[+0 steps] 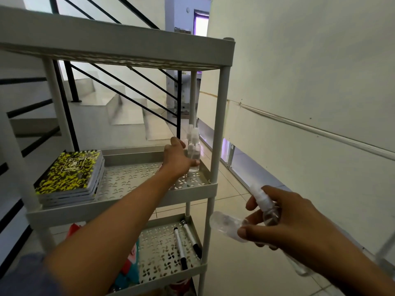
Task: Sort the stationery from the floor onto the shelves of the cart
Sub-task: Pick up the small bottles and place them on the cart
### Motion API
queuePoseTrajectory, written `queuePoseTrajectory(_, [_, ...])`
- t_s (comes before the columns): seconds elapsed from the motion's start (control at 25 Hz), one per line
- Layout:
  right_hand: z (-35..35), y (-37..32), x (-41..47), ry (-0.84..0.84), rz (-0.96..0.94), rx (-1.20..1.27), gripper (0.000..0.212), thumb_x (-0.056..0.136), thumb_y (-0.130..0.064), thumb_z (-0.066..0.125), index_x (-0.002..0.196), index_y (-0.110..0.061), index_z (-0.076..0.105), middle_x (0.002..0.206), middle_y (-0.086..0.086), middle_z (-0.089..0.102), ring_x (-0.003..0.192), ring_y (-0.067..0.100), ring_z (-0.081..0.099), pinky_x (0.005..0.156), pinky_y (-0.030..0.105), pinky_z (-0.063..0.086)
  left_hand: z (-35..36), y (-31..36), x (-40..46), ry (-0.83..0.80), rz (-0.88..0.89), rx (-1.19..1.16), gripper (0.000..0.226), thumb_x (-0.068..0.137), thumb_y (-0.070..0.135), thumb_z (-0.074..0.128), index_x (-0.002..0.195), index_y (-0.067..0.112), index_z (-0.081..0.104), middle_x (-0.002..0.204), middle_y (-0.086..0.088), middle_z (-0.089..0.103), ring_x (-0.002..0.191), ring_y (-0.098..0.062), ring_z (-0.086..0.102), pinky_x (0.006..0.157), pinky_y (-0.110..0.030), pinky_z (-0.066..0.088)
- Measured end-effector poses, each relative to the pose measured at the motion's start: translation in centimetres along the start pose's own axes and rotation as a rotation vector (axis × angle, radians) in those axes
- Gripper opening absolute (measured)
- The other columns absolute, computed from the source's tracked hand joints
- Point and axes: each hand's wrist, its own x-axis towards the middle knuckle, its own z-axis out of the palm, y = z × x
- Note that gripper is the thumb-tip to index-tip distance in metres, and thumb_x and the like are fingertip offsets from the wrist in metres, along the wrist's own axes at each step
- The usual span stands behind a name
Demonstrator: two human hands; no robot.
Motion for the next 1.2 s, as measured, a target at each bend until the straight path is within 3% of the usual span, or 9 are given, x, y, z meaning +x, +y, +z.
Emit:
queuePoseTrajectory(0.24, [-0.3,-0.5,0.5,-0.021,-0.018,-0.015,0.036,0.063,-0.032,0.084,0.090,-0.024,0.061,0.073,-0.002,0.073,0.061,0.011,0.070,0.056,0.018,0.053,-1.1,1.2,-1.6,0.040,0.065,0.006,0.059,0.078,0.031,0.076,0.121,0.012,0.041,0.121,-0.011,0.053,0.106,-0.024,0.056,0.084,-0.029,0.049])
queuePoseTrajectory(0.28, [-0.5,-0.8,0.7,-0.019,-0.030,-0.017,0.036,0.063,-0.031,0.084,0.090,-0.024,0.061,0.072,-0.003,0.072,0.061,0.011,0.070,0.055,0.018,0.053,-2.2,1.7,-3.0,0.012,0.161,-0.024,0.052,0.082,0.037,0.071,0.121,0.016,0.044,0.118,-0.005,0.055,0.104,-0.019,0.057,0.081,-0.023,0.048])
queuePoseTrajectory(0.36, [-1.0,-1.5,1.4,-0.024,-0.069,-0.003,0.035,0.065,-0.030,0.083,0.091,-0.023,0.061,0.070,-0.003,0.072,0.061,0.011,0.070,0.054,0.017,0.053,-4.7,2.2,-6.8,-0.262,0.406,-0.084,0.042,0.082,0.052,0.062,0.117,0.032,0.050,0.115,0.014,0.057,0.106,-0.004,0.056,0.081,-0.015,0.044])
queuePoseTrajectory(0.44, [-1.2,-2.3,2.5,-0.053,-0.114,0.035,0.034,0.066,-0.030,0.081,0.091,-0.021,0.061,0.070,-0.003,0.072,0.061,0.012,0.070,0.054,0.017,0.053,-6.4,2.1,-10.4,-0.464,0.625,0.051,0.049,0.073,0.063,0.060,0.117,0.047,0.048,0.117,0.026,0.054,0.110,0.008,0.050,0.087,-0.013,0.041])
queuePoseTrajectory(0.56, [-0.4,-3.8,3.6,-0.090,-0.193,0.121,0.035,0.068,-0.041,0.081,0.087,-0.019,0.062,0.068,-0.003,0.071,0.059,0.013,0.069,0.052,0.018,0.052,-6.7,0.5,-12.0,-0.319,0.815,0.183,0.049,0.076,0.059,0.059,0.122,0.044,0.047,0.108,0.029,0.052,0.103,0.010,0.050,0.079,-0.010,0.043])
queuePoseTrajectory(0.64, [0.1,-4.1,4.1,-0.029,-0.195,0.283,0.040,0.069,-0.052,0.073,0.088,-0.018,0.064,0.068,-0.003,0.070,0.055,0.011,0.065,0.050,0.018,0.049,-7.0,0.5,-12.0,-0.211,0.742,0.100,0.049,0.075,0.057,0.061,0.120,0.042,0.049,0.105,0.031,0.048,0.100,0.011,0.051,0.074,-0.006,0.045])
queuePoseTrajectory(0.76, [1.3,-2.9,6.0,0.187,-0.115,0.464,0.033,0.081,-0.043,0.066,0.100,-0.016,0.061,0.078,0.002,0.068,0.050,0.009,0.060,0.047,0.018,0.046,-7.2,0.9,-10.7,-0.103,0.403,-0.152,0.049,0.070,0.052,0.065,0.113,0.030,0.058,0.110,0.015,0.054,0.095,0.006,0.054,0.067,-0.005,0.046])
queuePoseTrajectory(1.0, [6.4,0.3,9.5,0.321,-0.137,0.253,0.022,0.081,-0.038,0.071,0.087,-0.022,0.057,0.081,0.000,0.065,0.065,0.015,0.066,0.053,0.022,0.056,-3.6,0.8,-5.2,-0.097,0.095,-0.153,0.045,0.081,0.035,0.072,0.118,0.013,0.062,0.112,-0.007,0.067,0.099,-0.020,0.063,0.088,-0.038,0.054])
queuePoseTrajectory(1.2, [8.6,1.5,10.5,0.501,-0.178,0.119,0.019,0.085,-0.035,0.067,0.092,-0.025,0.052,0.082,-0.010,0.059,0.076,0.013,0.063,0.067,0.035,0.059,-1.6,0.5,-3.3,-0.128,0.004,-0.197,0.055,0.071,0.024,0.082,0.112,0.012,0.047,0.109,-0.009,0.061,0.099,-0.023,0.061,0.089,-0.044,0.054])
